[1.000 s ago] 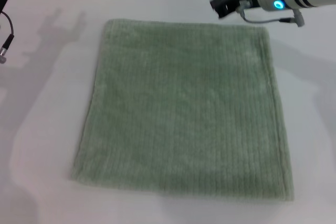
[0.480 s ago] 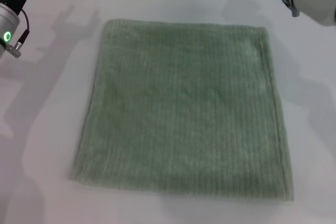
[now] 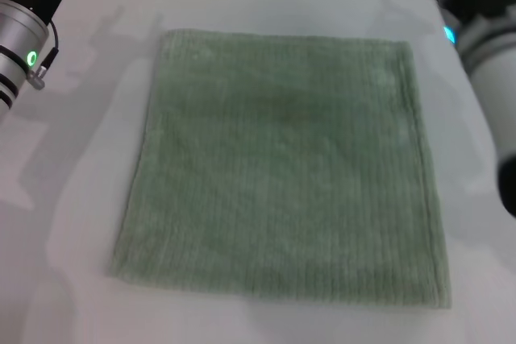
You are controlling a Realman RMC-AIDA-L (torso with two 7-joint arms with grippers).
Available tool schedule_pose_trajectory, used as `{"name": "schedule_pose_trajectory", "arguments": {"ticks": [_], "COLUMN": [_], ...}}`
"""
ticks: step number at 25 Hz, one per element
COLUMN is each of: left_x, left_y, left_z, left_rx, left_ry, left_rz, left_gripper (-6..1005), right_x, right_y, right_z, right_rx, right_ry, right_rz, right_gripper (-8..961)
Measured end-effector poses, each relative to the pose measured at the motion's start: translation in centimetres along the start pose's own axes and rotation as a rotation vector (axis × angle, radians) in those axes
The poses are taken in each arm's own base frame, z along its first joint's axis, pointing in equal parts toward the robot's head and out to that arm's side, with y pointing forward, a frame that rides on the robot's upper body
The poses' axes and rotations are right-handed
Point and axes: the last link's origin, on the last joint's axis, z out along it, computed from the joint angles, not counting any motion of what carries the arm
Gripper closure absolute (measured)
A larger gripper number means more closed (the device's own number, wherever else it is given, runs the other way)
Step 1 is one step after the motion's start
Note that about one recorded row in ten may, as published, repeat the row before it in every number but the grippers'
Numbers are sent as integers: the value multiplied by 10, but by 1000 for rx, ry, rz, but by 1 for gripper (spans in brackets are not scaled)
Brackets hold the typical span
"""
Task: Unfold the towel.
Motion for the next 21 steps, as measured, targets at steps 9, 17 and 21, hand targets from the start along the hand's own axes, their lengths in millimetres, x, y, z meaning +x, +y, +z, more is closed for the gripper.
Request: {"name": "schedule_pose_trajectory", "arguments": {"ticks": [9, 17, 21], "left_x": [-10, -19, -21], "left_y": [-2, -6, -8], "left_z": [-2, -11, -15], "left_rx": [73, 130, 152], "left_ry": [-29, -45, -48], "left_rz": [0, -59, -71], "left_gripper": [251, 250, 250], "right_x": [25, 25, 26], "right_y": [-5, -17, -23], "right_z": [-44, -45, -50], "right_rx": [-142, -129, -112], "right_ry": [-26, -43, -55], "right_rz": [3, -31, -42], "right_gripper": [900, 612, 566]}}
